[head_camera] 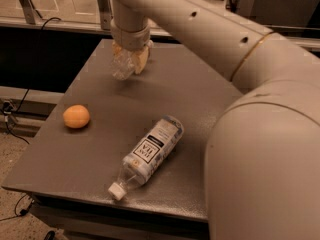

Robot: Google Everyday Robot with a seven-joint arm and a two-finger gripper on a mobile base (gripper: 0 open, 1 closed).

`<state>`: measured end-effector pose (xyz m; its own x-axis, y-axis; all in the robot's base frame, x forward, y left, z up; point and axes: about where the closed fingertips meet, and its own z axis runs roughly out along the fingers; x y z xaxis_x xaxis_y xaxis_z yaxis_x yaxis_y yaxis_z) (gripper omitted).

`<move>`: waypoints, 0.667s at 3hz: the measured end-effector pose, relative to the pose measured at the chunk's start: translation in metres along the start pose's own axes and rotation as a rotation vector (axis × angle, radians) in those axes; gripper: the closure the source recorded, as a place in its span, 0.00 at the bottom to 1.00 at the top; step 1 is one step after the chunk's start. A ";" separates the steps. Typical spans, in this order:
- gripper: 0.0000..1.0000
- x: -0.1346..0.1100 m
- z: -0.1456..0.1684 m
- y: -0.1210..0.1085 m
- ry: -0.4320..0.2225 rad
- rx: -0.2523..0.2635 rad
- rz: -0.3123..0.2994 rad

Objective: Pick water bottle

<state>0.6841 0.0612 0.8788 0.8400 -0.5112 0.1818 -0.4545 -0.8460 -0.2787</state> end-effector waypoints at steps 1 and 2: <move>1.00 0.037 -0.075 0.030 -0.030 0.174 0.152; 1.00 0.039 -0.083 0.028 -0.041 0.203 0.163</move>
Offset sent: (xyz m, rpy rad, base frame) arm -0.0043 -0.0469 0.0589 0.1749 -0.0350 -0.0879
